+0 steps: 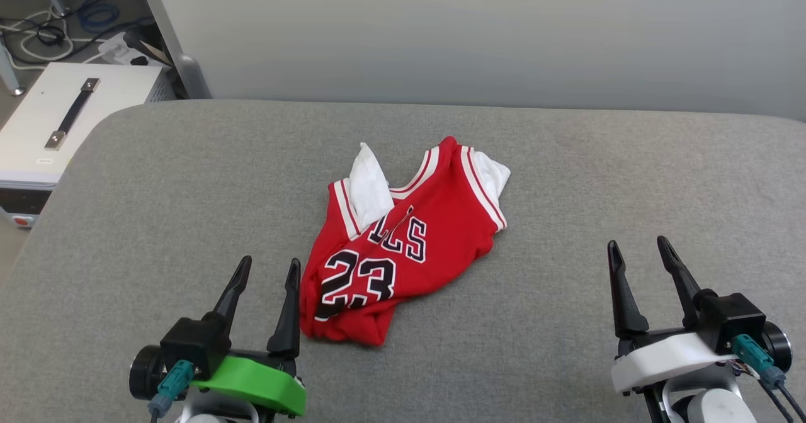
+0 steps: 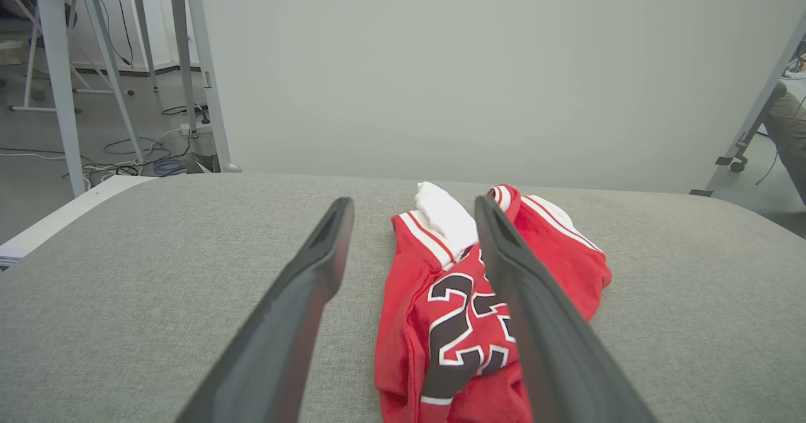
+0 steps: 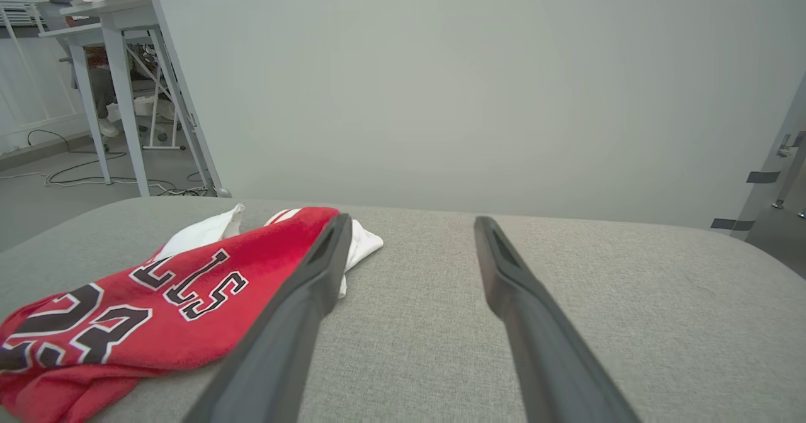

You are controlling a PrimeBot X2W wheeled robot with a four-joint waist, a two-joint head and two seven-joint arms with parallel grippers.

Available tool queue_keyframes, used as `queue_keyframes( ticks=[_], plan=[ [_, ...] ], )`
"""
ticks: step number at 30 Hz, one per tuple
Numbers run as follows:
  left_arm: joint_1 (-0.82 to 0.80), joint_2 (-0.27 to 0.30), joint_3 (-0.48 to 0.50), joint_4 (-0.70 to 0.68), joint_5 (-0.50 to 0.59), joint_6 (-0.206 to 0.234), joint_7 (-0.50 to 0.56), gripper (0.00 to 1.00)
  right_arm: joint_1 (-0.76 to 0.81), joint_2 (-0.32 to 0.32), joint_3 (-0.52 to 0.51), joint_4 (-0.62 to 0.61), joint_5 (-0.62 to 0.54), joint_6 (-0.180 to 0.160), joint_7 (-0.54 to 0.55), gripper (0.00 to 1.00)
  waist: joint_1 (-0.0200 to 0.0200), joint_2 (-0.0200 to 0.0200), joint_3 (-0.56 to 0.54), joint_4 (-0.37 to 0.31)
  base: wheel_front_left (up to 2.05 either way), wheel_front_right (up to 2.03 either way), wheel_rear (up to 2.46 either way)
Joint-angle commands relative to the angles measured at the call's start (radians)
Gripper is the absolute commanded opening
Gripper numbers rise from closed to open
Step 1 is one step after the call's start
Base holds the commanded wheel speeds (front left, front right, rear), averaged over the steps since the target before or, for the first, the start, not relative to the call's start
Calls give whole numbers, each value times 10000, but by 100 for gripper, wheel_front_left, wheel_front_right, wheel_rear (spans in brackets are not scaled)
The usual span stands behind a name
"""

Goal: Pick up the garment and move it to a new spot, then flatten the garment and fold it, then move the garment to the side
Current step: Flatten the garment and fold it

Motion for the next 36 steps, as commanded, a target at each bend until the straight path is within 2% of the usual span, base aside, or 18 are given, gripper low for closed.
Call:
queue_keyframes(
  ticks=[1,3,5,8,11,15,17,21,27,36],
  plan=[
    [-73,-60,41,-23,94,-51,-56,100,-83,-5,52,102,-35,17,-24,100,0,0,252,126,0,0,0],
    [-190,-104,56,-70,117,-74,-56,100,-379,-5,213,240,-153,17,366,100,0,0,491,237,0,0,0],
    [-360,-148,61,-140,130,-89,-56,100,-846,-77,430,376,-330,17,1278,100,0,0,817,370,0,0,0],
    [-655,-211,8,-160,147,-104,-56,100,-1807,-613,968,481,-230,17,2937,100,0,0,1244,652,0,0,0],
    [-895,-271,-51,-168,128,-111,-57,100,-2745,-1236,1582,753,438,17,4932,100,0,0,1637,928,0,0,0],
    [-1276,-337,-322,-196,49,-114,-57,100,-4164,-2085,2381,1079,1946,17,7609,100,0,0,2156,1386,0,0,0],
    [-1440,-368,-399,-293,-16,-114,-57,100,-4776,-2291,2510,1276,2635,17,8671,100,0,0,2398,1596,0,0,0],
    [-1699,-427,-524,-499,-174,-115,-57,100,-5835,-2778,2927,1724,3183,17,10186,100,0,0,2891,2037,0,0,0],
    [-2056,-478,-644,-577,-271,-116,-57,100,-6906,-3052,3430,2529,3397,17,11202,100,0,0,3448,2607,0,0,0],
    [-2201,-506,-636,-603,-370,-116,-57,100,-7366,-3215,4106,3847,3325,17,10736,100,0,0,3664,3029,0,0,0]
  ],
)
